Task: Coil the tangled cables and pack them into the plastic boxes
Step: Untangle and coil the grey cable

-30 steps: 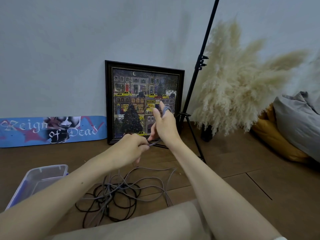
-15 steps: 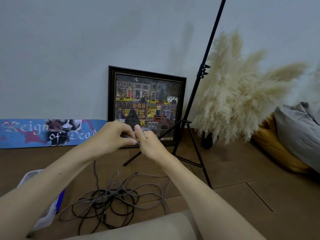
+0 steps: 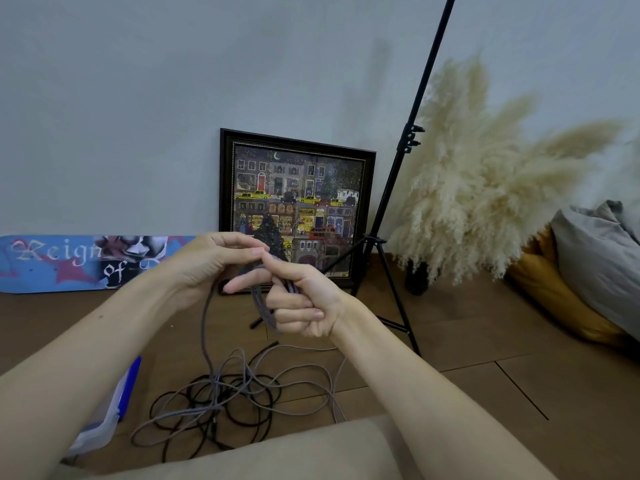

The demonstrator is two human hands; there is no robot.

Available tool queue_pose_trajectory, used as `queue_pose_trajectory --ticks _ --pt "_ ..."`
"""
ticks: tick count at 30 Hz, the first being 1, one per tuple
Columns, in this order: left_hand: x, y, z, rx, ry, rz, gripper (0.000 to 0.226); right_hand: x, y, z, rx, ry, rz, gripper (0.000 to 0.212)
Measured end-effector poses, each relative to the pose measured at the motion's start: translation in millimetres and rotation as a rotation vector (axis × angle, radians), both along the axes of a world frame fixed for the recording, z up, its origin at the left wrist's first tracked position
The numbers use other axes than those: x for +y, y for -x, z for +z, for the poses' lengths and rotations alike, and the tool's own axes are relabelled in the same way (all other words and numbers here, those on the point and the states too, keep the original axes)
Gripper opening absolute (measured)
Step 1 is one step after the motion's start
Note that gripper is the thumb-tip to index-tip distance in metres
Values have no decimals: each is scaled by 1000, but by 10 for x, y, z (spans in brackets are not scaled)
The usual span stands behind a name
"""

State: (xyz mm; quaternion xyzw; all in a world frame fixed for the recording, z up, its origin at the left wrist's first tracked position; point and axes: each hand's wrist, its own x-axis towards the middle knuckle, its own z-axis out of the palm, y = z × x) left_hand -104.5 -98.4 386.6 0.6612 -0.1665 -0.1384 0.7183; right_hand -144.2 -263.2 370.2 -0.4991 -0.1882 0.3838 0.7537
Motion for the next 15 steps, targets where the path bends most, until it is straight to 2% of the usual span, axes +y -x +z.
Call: queue_pose_trajectory --ticks 2,6,10,15 --pt "3 -7 -32 44 57 -7 14 0 6 23 8 -56 -21 45" --pt "-56 0 -115 53 52 -22 21 -32 1 72 30 -165 -63 49" --pt "-187 19 -272 118 157 -143 24 -77 -5 83 57 -250 -98 51" --pt "-319 54 -333 182 271 -136 29 -101 -29 106 91 -242 -347 62"
